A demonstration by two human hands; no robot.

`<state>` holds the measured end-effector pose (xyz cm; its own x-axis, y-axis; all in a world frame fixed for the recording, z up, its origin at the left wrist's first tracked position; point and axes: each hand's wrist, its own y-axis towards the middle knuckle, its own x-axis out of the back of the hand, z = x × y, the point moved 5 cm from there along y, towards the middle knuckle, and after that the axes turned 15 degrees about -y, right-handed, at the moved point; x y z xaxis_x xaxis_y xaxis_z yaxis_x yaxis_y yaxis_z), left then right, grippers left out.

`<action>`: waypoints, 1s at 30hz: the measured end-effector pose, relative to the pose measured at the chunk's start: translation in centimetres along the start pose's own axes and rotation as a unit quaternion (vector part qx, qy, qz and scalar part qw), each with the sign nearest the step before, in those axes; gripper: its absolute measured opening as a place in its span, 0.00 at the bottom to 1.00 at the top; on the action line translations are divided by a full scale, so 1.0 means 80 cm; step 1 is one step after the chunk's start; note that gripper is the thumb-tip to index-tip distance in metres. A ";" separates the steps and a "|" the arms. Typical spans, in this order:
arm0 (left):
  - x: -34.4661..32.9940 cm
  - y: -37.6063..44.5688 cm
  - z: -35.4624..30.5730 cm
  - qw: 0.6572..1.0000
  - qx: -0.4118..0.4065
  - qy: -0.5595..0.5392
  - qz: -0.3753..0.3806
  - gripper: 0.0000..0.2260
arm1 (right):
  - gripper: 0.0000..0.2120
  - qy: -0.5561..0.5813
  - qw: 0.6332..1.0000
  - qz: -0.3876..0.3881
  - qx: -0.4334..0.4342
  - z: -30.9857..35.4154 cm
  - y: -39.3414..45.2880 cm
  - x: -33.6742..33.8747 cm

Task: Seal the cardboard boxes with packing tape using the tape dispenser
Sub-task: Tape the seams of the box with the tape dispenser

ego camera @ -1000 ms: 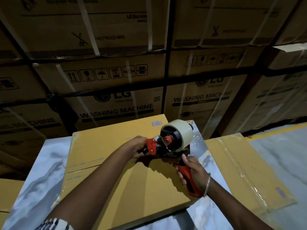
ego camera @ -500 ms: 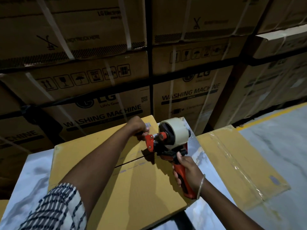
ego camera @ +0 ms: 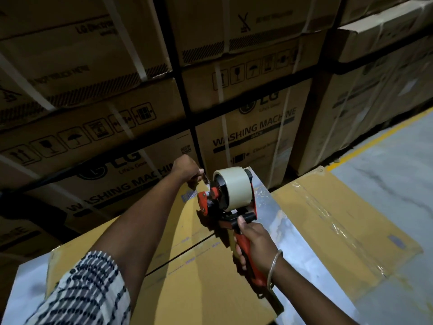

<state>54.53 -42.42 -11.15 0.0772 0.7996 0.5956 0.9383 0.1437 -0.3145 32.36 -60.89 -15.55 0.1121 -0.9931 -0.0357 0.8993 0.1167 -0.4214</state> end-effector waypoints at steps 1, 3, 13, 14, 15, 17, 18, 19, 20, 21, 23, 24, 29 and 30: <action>0.000 0.002 -0.002 1.000 -0.010 0.013 -0.019 0.12 | 0.27 0.003 1.000 -0.002 0.005 0.002 0.004 0.001; 0.002 0.007 -0.004 0.998 -0.017 0.019 -0.056 0.12 | 0.28 0.006 1.000 -0.005 0.014 0.008 0.010 0.004; -0.002 0.039 0.005 0.996 -0.017 0.054 -0.061 0.08 | 0.28 0.010 1.000 0.007 -0.007 0.011 0.024 -0.001; -0.002 0.042 0.008 0.997 -0.015 0.055 -0.060 0.08 | 0.28 0.009 1.000 0.008 -0.010 0.011 0.025 -0.002; -0.002 0.045 0.011 0.997 -0.013 0.050 -0.059 0.08 | 0.28 0.010 1.000 0.009 -0.013 0.011 0.027 -0.002; -0.004 0.048 0.016 0.998 -0.012 0.033 -0.056 0.07 | 0.29 0.007 1.000 0.010 -0.016 0.012 0.029 -0.003; -0.006 0.049 0.019 0.998 -0.012 0.027 -0.052 0.07 | 0.29 0.006 1.000 0.010 -0.016 0.012 0.029 -0.003; -0.007 0.049 0.022 0.999 -0.013 0.023 -0.047 0.07 | 0.29 0.007 1.000 0.009 -0.018 0.012 0.029 -0.004; -0.009 0.050 0.025 0.999 -0.017 0.017 -0.043 0.07 | 0.29 0.009 1.000 0.007 -0.023 0.012 0.029 -0.004; -0.010 0.051 0.029 0.999 -0.019 0.008 -0.040 0.07 | 0.28 0.012 1.000 0.005 -0.027 0.012 0.029 -0.004; -0.012 0.053 0.037 0.999 -0.024 -0.011 -0.037 0.08 | 0.28 0.013 0.999 0.002 -0.033 0.011 0.029 -0.005; -0.013 0.055 0.042 0.999 -0.024 -0.013 -0.033 0.09 | 0.27 0.013 0.999 0.001 -0.036 0.012 0.028 -0.005; -0.013 0.059 0.067 0.998 -0.001 0.008 -0.062 0.14 | 0.27 0.006 0.999 -0.007 -0.050 0.013 0.025 -0.007; -0.012 0.056 0.068 0.997 0.000 0.002 -0.080 0.14 | 0.27 0.004 0.998 -0.007 -0.055 0.014 0.024 -0.007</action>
<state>56.84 -39.39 -17.18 -0.0725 0.7645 0.6406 0.9386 0.2695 -0.2154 34.51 -60.09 -15.33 0.0952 -0.9948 -0.0366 0.8492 0.1003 -0.5184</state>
